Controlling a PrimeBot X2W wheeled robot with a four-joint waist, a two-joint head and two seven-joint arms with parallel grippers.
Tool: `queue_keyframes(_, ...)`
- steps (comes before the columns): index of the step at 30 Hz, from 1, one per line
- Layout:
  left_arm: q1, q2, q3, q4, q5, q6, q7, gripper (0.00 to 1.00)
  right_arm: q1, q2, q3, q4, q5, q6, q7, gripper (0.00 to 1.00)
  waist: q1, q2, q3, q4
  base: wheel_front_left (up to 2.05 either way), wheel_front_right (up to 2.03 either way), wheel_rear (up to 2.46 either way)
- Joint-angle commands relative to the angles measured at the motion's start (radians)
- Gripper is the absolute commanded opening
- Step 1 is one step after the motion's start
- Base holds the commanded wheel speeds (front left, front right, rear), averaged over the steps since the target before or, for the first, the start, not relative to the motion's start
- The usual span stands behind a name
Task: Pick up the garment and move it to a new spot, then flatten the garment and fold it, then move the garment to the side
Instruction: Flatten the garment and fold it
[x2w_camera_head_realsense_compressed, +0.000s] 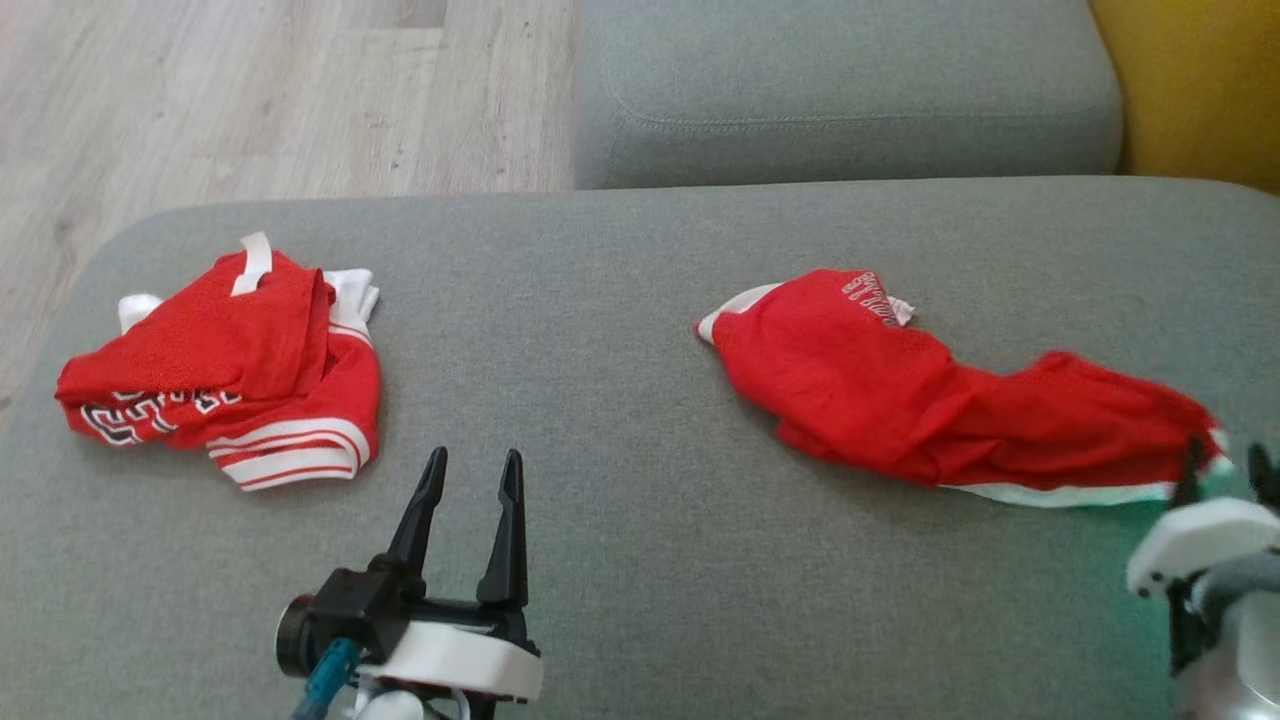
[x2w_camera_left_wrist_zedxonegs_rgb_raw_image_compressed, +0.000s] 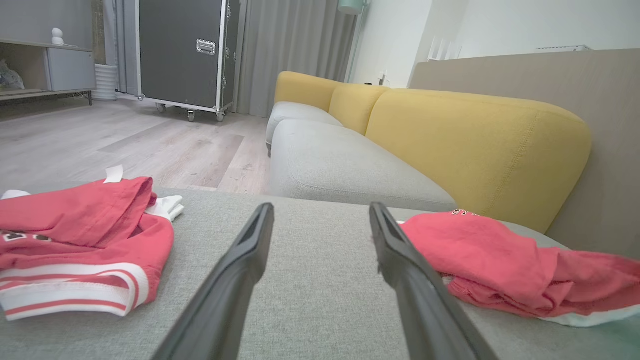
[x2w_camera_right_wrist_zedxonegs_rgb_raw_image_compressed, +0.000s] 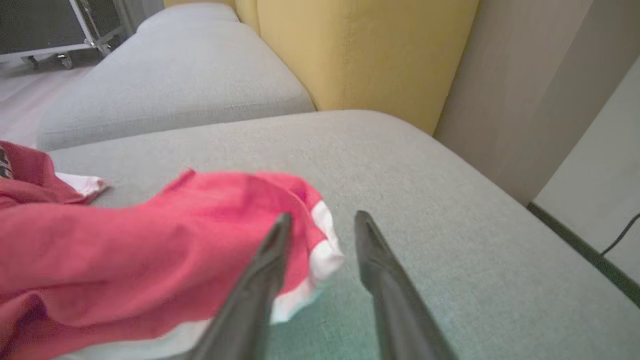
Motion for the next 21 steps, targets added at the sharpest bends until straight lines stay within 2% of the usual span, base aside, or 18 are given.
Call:
queue_keyframes(1, -0.020, -0.002, 0.030, -0.033, 0.001, 0.002, -0.010, 1.00, -0.035, -0.007, 0.036, -0.037, -0.001, -0.001, -0.014, 1.00, 0.0001, -0.0001, -0.003, -0.002, 0.00, 0.00, 0.00)
queue_keyframes(3, -0.018, -0.002, 0.031, -0.032, 0.004, 0.000, -0.010, 1.00, -0.040, -0.003, 0.115, -0.031, 0.061, -0.001, -0.042, 1.00, 0.0001, -0.0001, -0.010, -0.004, 0.00, 0.00, 0.00)
queue_keyframes(6, -0.015, -0.002, 0.037, -0.034, 0.006, 0.001, -0.010, 1.00, -0.025, -0.003, 0.316, -0.030, 0.219, -0.001, -0.072, 1.00, 0.0001, -0.0001, -0.020, -0.012, 0.00, 0.00, 0.00)
queue_keyframes(10, -0.009, -0.002, 0.043, -0.040, 0.010, 0.001, -0.010, 1.00, 0.060, -0.002, 0.586, -0.150, 0.442, -0.001, -0.083, 1.00, 0.0001, -0.0001, -0.025, -0.025, 0.00, 0.00, 0.00)
queue_keyframes(13, -0.007, -0.002, 0.045, -0.042, 0.013, 0.000, -0.010, 1.00, 0.143, -0.002, 0.725, -0.262, 0.552, -0.001, -0.084, 1.00, 0.0001, -0.0001, -0.026, -0.029, 0.00, 0.00, 0.00)
queue_keyframes(16, -0.009, -0.002, 0.043, -0.043, 0.015, -0.002, -0.010, 1.00, 0.196, -0.002, 0.777, -0.331, 0.587, -0.001, -0.084, 1.00, 0.0001, -0.0001, -0.023, -0.025, 0.00, 0.00, 0.00)
queue_keyframes(21, -0.016, -0.002, 0.041, -0.046, 0.019, -0.003, -0.010, 1.00, 0.195, -0.002, 0.774, -0.387, 0.555, -0.001, -0.082, 1.00, 0.0001, -0.0001, -0.007, -0.002, 0.00, 0.00, 0.00)
